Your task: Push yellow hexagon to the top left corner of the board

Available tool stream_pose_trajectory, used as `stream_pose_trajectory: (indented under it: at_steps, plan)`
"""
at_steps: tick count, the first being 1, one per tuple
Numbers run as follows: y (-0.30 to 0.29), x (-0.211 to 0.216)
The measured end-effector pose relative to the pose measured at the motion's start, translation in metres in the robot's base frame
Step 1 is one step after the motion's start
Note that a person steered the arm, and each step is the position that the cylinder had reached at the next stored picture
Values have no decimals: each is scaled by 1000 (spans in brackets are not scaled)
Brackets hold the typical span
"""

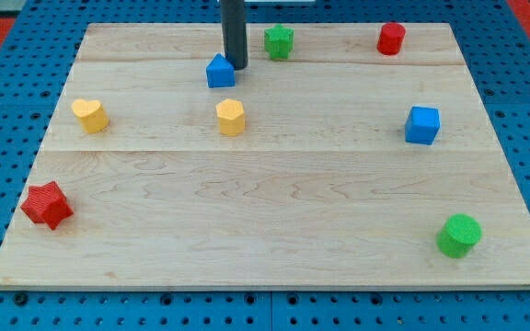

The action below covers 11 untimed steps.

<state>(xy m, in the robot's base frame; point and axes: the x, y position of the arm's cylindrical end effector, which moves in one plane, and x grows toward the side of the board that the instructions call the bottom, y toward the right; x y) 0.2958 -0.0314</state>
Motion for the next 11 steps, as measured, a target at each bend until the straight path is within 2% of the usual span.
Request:
stream_pose_trajectory:
  at_steps: [1, 2, 4, 5, 8, 10, 11]
  plan:
    - [60, 43]
    - [56, 80]
    - [2, 113]
    - [-70, 73]
    - [-149, -30]
    - [-157, -8]
    - [-190, -9]
